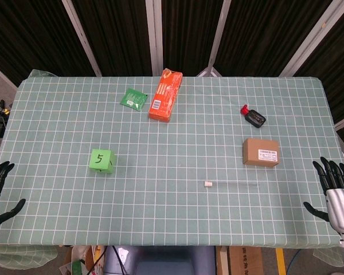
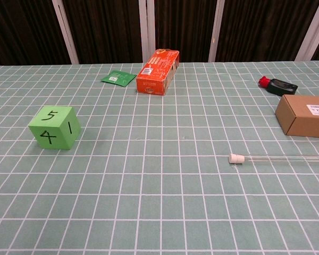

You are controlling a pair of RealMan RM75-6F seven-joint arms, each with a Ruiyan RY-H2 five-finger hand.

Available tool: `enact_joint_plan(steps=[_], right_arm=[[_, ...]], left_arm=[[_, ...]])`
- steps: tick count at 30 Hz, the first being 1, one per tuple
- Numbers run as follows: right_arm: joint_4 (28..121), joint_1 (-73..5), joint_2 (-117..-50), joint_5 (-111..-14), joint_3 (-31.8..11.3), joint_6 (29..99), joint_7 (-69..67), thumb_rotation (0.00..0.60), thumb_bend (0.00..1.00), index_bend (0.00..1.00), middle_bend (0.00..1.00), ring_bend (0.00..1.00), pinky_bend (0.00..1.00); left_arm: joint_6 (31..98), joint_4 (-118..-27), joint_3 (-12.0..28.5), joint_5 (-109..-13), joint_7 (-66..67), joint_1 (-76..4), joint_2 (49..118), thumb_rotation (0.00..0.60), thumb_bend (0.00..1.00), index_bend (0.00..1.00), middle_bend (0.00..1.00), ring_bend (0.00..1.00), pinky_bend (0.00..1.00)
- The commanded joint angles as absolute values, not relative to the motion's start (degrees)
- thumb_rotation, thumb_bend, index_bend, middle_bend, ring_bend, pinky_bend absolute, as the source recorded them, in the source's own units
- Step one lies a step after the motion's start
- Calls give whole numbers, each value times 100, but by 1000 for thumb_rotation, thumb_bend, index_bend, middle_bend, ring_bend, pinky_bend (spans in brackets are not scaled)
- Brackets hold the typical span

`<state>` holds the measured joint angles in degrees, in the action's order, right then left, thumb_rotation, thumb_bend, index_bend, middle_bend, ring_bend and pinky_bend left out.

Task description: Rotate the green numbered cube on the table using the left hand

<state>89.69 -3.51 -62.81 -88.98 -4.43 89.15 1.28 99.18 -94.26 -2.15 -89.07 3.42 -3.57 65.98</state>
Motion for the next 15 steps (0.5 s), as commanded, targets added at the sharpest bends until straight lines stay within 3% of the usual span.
enact_joint_plan(steps=[1,15], right_arm=[[8970,-349,-6288,-8881,-448,8913,141,600,45,65,0,0,0],[9086,-304,-6282,-8849,-433,8945,252,600,45,65,0,0,0]], left_arm=[[9883,-9431,-180,-8883,293,-339,6589,600,288,119,95,0,0],[9797,-9430,-101,-8963,242,-280,6595,600,291,115,105,0,0]])
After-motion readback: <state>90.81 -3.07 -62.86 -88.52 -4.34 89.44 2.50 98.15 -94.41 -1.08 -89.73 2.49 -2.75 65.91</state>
